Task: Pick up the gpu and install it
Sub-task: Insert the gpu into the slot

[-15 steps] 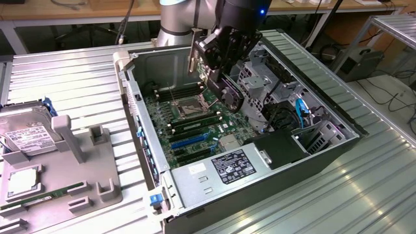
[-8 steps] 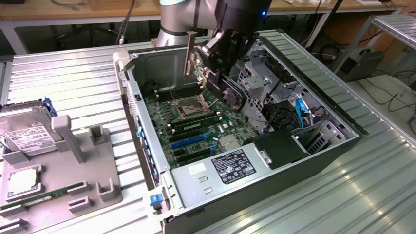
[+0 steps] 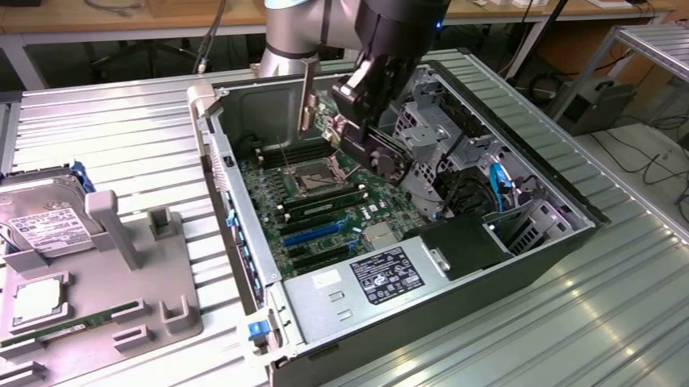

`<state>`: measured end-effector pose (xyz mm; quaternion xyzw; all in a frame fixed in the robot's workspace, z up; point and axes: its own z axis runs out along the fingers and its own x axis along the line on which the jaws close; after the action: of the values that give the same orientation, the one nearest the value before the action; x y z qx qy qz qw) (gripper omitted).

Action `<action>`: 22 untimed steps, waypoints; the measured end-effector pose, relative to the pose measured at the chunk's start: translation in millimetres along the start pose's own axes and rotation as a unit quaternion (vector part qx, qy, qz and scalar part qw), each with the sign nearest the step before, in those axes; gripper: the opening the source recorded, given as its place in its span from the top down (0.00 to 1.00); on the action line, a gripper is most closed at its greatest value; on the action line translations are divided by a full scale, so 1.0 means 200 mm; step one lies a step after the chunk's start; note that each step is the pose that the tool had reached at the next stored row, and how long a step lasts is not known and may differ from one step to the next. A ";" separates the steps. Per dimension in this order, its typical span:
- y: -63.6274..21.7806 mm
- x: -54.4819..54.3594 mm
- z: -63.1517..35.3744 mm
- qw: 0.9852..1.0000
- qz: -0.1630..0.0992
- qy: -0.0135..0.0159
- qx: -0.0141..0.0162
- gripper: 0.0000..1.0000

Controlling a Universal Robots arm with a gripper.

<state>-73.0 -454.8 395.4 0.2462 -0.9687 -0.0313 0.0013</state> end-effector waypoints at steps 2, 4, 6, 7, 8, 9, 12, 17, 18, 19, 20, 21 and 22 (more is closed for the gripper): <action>0.000 0.00 0.005 1.000 -0.023 0.000 0.000 0.74; -0.001 0.00 0.009 0.999 -0.040 0.000 0.001 0.74; -0.001 0.00 0.013 0.998 -0.059 0.001 0.001 0.74; -0.001 0.00 0.015 0.998 -0.069 0.001 0.001 0.74; -0.001 0.00 0.018 0.997 -0.078 0.001 0.001 0.74; -0.001 0.00 0.020 0.996 -0.087 0.001 0.001 0.74; -0.002 0.00 0.027 0.993 -0.114 0.002 0.001 0.74; -0.003 0.00 0.046 0.984 -0.176 0.004 0.001 0.74; -0.003 0.00 0.051 0.981 -0.191 0.004 0.001 0.74; -0.003 0.00 0.055 0.980 -0.201 0.004 0.001 0.74; -0.004 0.00 0.058 0.978 -0.210 0.005 0.001 0.74; -0.004 0.00 0.062 0.975 -0.223 0.005 0.001 0.74; -0.004 0.00 0.068 0.971 -0.239 0.006 0.001 0.74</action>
<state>-73.0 -454.8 381.9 0.4706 -0.8819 -0.0280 -0.0009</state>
